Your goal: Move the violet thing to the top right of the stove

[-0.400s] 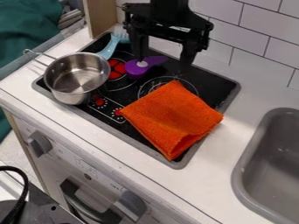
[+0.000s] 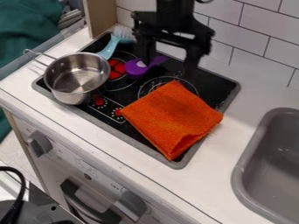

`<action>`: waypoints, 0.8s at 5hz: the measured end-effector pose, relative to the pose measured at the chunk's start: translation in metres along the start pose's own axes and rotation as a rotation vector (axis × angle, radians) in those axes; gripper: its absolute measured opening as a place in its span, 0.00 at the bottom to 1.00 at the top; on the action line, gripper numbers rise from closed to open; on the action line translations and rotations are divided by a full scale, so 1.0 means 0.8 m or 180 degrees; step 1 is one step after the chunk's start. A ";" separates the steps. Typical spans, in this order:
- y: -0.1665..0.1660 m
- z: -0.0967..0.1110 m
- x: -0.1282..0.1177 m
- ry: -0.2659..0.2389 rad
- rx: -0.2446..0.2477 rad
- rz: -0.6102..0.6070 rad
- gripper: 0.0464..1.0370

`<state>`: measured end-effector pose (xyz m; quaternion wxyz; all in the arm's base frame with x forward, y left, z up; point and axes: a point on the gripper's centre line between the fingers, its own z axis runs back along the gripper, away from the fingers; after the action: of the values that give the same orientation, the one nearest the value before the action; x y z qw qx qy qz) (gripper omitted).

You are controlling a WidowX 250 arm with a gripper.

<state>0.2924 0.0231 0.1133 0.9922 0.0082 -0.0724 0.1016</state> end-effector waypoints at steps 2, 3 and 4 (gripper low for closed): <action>0.066 -0.018 0.069 -0.0346 -0.0024 -0.0162 0.97; 0.090 -0.029 0.074 -0.0357 -0.0085 -0.0402 0.97; 0.089 -0.038 0.060 -0.0248 -0.0159 -0.0539 0.97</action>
<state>0.3289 0.1035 0.0905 0.9935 -0.0065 -0.1125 0.0150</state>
